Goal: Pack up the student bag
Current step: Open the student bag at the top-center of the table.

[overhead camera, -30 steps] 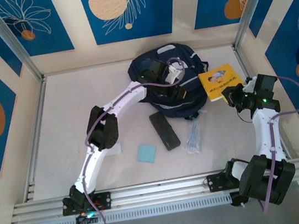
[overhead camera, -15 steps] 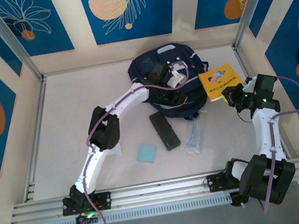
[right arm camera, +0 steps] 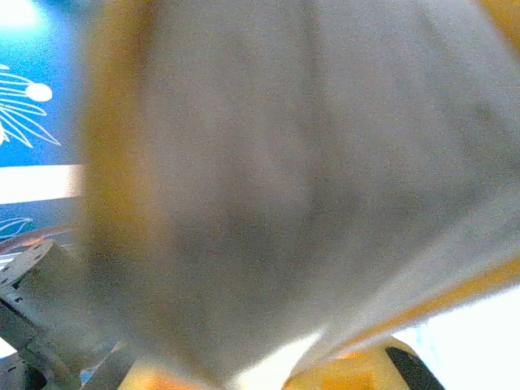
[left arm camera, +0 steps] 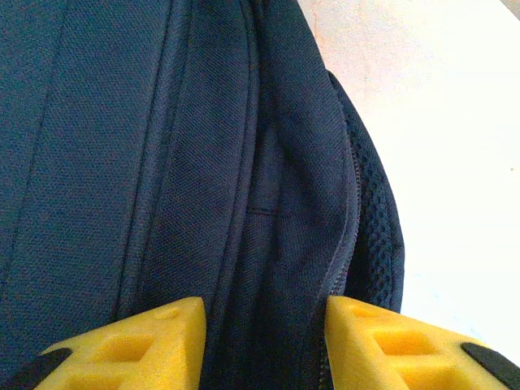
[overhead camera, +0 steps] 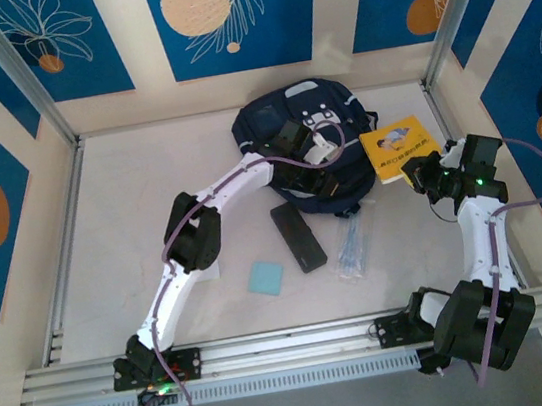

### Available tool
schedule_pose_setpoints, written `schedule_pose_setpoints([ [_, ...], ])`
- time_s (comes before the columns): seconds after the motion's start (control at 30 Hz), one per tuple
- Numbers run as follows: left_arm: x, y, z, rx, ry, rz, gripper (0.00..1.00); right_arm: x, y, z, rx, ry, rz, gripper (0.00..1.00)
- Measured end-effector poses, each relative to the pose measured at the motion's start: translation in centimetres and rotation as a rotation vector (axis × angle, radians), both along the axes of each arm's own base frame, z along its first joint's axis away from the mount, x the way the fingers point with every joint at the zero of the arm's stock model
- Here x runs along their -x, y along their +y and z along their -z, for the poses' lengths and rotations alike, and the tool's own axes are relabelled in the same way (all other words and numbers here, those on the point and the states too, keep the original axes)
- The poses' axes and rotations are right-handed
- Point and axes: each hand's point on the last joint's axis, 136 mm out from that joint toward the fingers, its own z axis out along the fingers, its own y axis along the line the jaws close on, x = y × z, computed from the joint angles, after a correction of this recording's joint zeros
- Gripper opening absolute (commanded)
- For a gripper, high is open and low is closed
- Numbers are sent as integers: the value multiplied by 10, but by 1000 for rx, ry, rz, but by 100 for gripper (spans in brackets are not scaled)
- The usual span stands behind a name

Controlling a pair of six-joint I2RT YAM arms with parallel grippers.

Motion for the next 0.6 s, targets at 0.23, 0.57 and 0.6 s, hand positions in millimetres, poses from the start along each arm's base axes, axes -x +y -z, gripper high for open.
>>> schedule_pose_setpoints([
  [0.23, 14, 0, 3, -11, 19, 52, 49, 0, 0, 0, 0, 0, 0, 0],
  [0.57, 17, 0, 8, -29, 25, 43, 37, 0, 0, 0, 0, 0, 0, 0],
  [0.6, 16, -1, 7, -26, 26, 36, 37, 0, 0, 0, 0, 0, 0, 0],
])
